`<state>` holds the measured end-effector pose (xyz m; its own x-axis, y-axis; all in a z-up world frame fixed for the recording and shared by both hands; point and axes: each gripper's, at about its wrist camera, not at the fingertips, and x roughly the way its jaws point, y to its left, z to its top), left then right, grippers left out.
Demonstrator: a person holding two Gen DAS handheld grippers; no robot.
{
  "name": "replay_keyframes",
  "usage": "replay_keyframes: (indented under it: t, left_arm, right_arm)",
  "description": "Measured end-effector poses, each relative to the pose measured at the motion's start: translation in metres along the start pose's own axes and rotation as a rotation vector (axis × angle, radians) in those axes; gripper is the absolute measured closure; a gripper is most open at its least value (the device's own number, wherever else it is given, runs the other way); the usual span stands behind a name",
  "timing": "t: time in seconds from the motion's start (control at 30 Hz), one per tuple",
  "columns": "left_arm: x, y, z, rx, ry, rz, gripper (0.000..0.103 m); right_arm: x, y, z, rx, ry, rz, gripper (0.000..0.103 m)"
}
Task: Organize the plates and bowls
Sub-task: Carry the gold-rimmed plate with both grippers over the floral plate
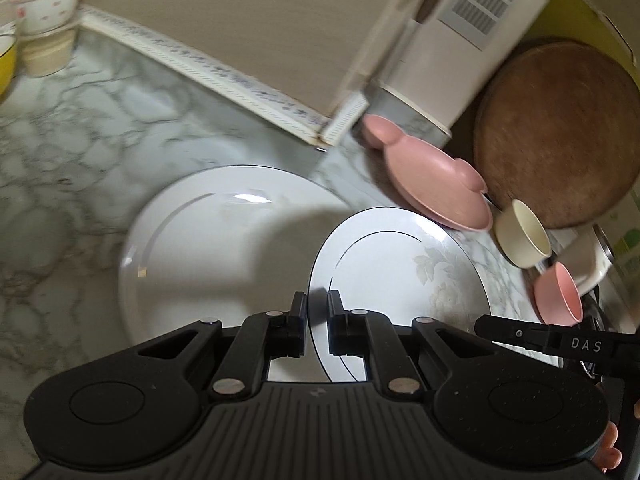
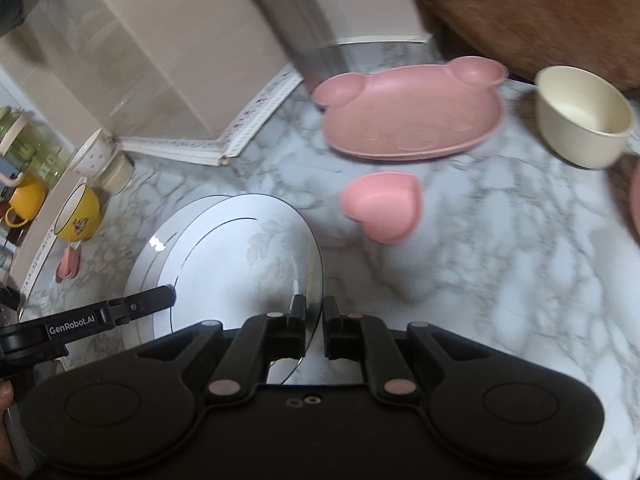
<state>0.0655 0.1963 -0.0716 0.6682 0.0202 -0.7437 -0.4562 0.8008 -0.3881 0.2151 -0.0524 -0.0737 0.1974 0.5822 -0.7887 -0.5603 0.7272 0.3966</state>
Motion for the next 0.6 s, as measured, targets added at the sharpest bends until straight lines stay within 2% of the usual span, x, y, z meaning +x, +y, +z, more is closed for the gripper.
replay_keyframes:
  t: [0.33,0.6]
  left_arm:
    - [-0.005,0.045,0.004,-0.071,-0.014,0.055,0.095]
    - [0.000,0.065,0.004,-0.109,-0.003,0.078,0.094]
  right_arm:
    - [0.039,0.038,0.010,-0.074,0.033,0.012,0.095]
    - [0.056,0.050,0.014,-0.108,0.050,0.018,0.095]
